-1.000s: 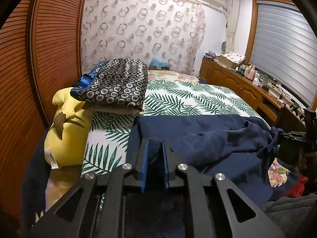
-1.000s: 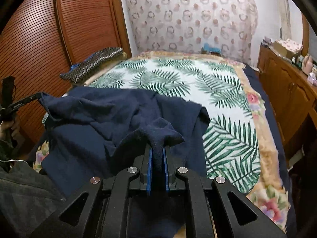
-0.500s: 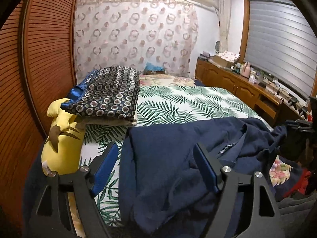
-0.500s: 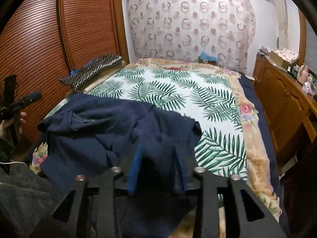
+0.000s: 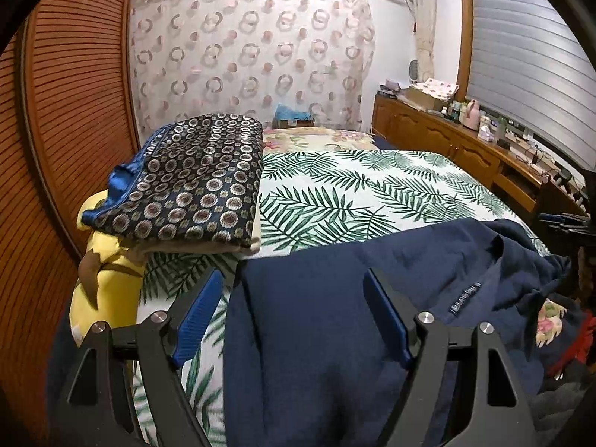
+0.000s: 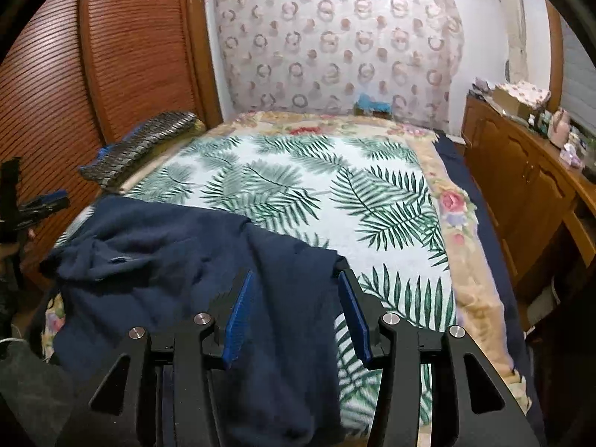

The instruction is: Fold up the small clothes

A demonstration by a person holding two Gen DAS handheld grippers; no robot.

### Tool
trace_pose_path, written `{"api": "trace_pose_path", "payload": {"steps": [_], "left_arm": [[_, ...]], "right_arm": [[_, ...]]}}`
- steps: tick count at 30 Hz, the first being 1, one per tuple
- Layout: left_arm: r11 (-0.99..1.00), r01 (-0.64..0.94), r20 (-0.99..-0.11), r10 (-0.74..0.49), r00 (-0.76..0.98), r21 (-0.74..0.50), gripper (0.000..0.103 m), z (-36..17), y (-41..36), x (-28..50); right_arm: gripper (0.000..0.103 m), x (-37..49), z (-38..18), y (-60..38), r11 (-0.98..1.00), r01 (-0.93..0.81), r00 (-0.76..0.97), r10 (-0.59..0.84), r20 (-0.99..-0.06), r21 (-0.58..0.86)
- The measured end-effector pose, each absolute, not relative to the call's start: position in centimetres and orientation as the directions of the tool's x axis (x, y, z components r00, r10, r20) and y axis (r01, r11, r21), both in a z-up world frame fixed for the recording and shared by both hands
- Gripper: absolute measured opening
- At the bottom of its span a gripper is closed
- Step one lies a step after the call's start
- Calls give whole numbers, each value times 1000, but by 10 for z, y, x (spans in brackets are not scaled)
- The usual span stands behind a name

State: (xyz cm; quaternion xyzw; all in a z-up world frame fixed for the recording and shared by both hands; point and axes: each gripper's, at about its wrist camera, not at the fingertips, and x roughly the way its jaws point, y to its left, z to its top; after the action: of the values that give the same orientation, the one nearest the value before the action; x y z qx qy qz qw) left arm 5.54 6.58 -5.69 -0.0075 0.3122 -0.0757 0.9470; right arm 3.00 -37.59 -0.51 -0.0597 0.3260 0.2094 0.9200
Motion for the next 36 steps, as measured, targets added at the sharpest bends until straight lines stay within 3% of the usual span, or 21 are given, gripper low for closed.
{"api": "trace_pose_path", "payload": {"steps": [2, 14, 18, 23, 31, 33, 34, 36], "left_arm": [[990, 131, -602, -132, 787, -47, 79, -61, 66, 68], [994, 104, -700, -88, 708, -19, 79, -100, 70, 123], [994, 107, -722, -80, 687, -8, 79, -107, 68, 127], [995, 98, -747, -61, 662, 5, 79, -114, 68, 130], [995, 94, -755, -79, 651, -24, 79, -116, 72, 133], [995, 92, -752, -81, 655, -27, 79, -114, 74, 130], [996, 90, -747, -81, 660, -29, 79, -113, 75, 129], [996, 86, -741, -80, 667, -30, 79, -111, 78, 127]], "right_arm": [[39, 49, -12, -373, 915, -403, 681, 329, -654, 40], [37, 110, -33, -362, 924, -354, 611, 343, -713, 141], [11, 107, -32, -365, 921, -367, 623, 350, -699, 133], [9, 81, -11, -389, 972, -219, 774, 228, -591, 88], [9, 85, -16, -384, 970, -234, 756, 224, -615, 66], [22, 86, -14, -381, 967, -249, 755, 225, -616, 48], [37, 85, -11, -381, 965, -259, 752, 225, -619, 36], [56, 85, -11, -379, 959, -284, 746, 229, -625, 13]]}}
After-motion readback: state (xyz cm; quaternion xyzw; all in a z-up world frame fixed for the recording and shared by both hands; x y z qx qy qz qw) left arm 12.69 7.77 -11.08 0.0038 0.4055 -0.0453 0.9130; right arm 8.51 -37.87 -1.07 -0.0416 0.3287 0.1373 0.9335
